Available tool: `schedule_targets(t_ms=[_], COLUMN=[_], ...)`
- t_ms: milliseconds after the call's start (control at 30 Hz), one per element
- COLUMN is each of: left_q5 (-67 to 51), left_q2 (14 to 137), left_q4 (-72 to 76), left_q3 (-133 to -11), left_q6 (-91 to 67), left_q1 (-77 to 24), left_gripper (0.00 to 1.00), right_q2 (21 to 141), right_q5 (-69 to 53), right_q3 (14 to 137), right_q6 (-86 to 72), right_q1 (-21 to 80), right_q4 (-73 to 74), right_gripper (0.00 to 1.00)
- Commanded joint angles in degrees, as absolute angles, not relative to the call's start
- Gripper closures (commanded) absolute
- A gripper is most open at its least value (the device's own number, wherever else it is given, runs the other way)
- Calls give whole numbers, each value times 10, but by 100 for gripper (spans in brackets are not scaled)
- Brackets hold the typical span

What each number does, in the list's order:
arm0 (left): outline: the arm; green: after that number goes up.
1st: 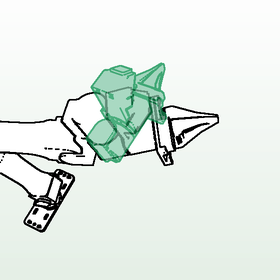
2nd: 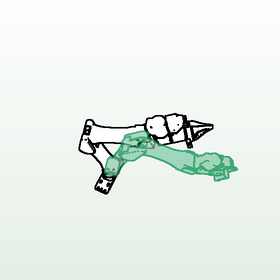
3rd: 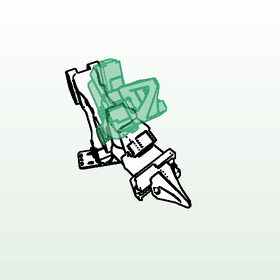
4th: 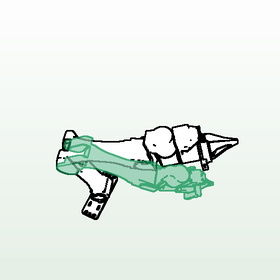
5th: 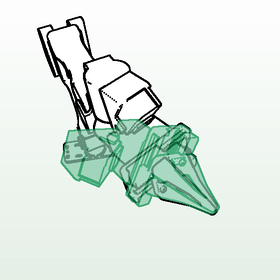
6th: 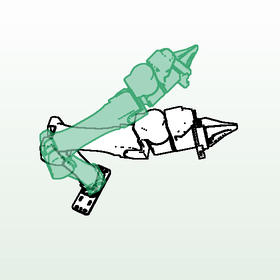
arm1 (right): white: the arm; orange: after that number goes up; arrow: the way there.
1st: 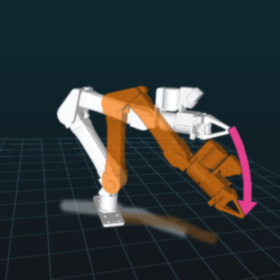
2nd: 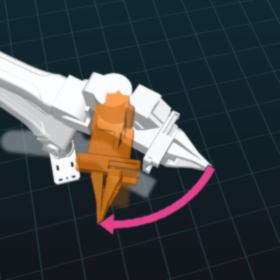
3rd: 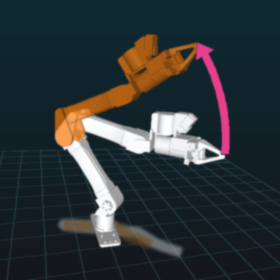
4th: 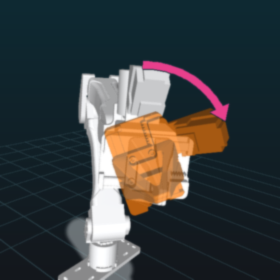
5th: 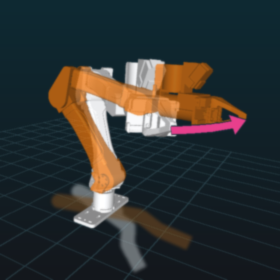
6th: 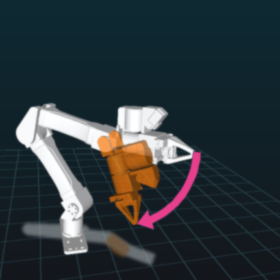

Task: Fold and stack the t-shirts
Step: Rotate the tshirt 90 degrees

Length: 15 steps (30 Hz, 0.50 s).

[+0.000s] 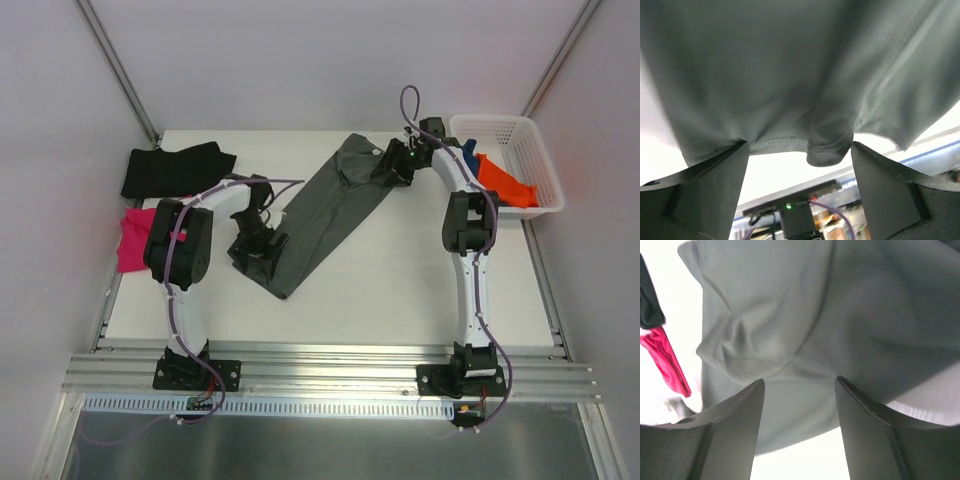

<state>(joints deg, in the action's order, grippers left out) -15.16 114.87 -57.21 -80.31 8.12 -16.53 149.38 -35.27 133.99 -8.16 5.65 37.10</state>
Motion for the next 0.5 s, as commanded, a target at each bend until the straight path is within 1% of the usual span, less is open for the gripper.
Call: schedule_targets(t_ms=[0, 67, 200, 267, 467], left_q5=[-184, -177, -151, -121, -97], left_q2=[1102, 1081, 1057, 1051, 1049], left_q4=[-569, -562, -566, -571, -587], left_q3=[-747, -728, -742, -770, -849], left_q6=[61, 57, 59, 69, 90], left_q1=[-228, -266, -285, -285, -262], left_gripper=[15, 14, 14, 14, 13], right_q2=[1522, 1535, 1521, 1500, 1384], right_q5=[-344, -343, -353, -361, -363], right_q3=[1384, 1410, 1416, 1398, 1297], right_q6=[-103, -107, -105, -97, -79], right_q1=[61, 65, 71, 69, 40], right_q4=[329, 316, 308, 315, 343], right_gripper=[37, 37, 37, 37, 36])
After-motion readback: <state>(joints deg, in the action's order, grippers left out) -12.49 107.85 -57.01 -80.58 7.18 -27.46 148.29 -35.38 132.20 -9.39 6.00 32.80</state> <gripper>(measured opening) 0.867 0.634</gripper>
